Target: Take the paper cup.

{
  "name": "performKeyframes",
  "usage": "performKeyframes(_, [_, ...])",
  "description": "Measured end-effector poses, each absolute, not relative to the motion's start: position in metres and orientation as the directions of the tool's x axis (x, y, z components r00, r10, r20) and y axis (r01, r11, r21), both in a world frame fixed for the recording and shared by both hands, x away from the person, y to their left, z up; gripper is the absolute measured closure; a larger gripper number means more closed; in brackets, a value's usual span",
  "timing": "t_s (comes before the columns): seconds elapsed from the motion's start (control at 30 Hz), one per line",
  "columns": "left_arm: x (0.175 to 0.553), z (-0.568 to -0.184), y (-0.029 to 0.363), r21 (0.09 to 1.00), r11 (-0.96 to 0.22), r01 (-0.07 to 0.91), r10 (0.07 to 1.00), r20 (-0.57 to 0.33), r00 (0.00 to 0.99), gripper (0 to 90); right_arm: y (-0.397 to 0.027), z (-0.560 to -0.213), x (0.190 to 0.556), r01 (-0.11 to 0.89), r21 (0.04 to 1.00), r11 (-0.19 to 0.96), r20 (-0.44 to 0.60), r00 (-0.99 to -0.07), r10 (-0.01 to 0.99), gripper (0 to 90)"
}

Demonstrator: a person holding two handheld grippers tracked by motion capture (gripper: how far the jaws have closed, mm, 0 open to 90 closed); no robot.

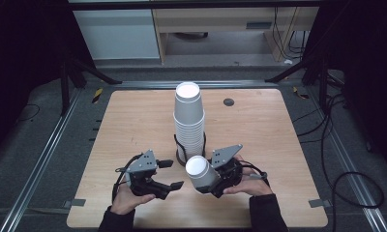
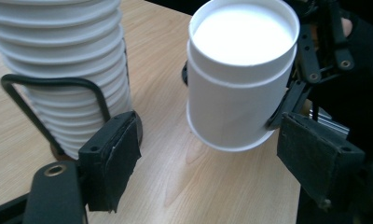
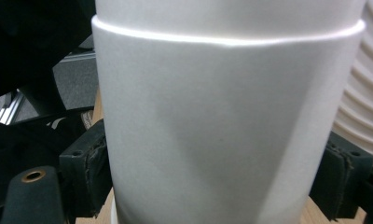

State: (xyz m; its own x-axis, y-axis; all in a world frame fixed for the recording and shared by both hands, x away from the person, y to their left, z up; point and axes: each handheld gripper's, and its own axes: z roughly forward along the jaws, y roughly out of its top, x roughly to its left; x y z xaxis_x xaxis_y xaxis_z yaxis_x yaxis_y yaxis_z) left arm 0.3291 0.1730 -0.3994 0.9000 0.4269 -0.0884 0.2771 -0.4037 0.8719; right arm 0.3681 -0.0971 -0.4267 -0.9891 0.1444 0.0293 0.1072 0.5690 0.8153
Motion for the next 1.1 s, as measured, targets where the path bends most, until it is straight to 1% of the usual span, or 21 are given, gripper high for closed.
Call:
performKeyframes(0.3, [0.333,-0.397,0.160,0.857,-0.444,0.262,0.382,-0.083,0.920,17.1,-0.087,-0.433,0.370,0.094,0.798,0.595,0.035,-0.993,0.110,15.7])
performKeyframes(0.6, [0.336,-0.397,0.154,0.843,-0.466,0.267,0.364,-0.093,0.927,14.1,-0.080,-0.435,0.370,0.083,0.792,0.605,0.037,-0.995,0.089,15.6])
performKeyframes(0.77, [0.338,-0.396,0.148,0.834,-0.483,0.266,0.341,-0.101,0.935,13.5,-0.076,-0.438,0.369,0.076,0.787,0.612,0.037,-0.996,0.076,15.6])
performKeyframes(1.1, [0.342,-0.398,0.139,0.814,-0.516,0.267,0.332,-0.097,0.938,13.9,-0.068,-0.439,0.369,0.063,0.787,0.614,0.032,-0.998,0.062,15.6])
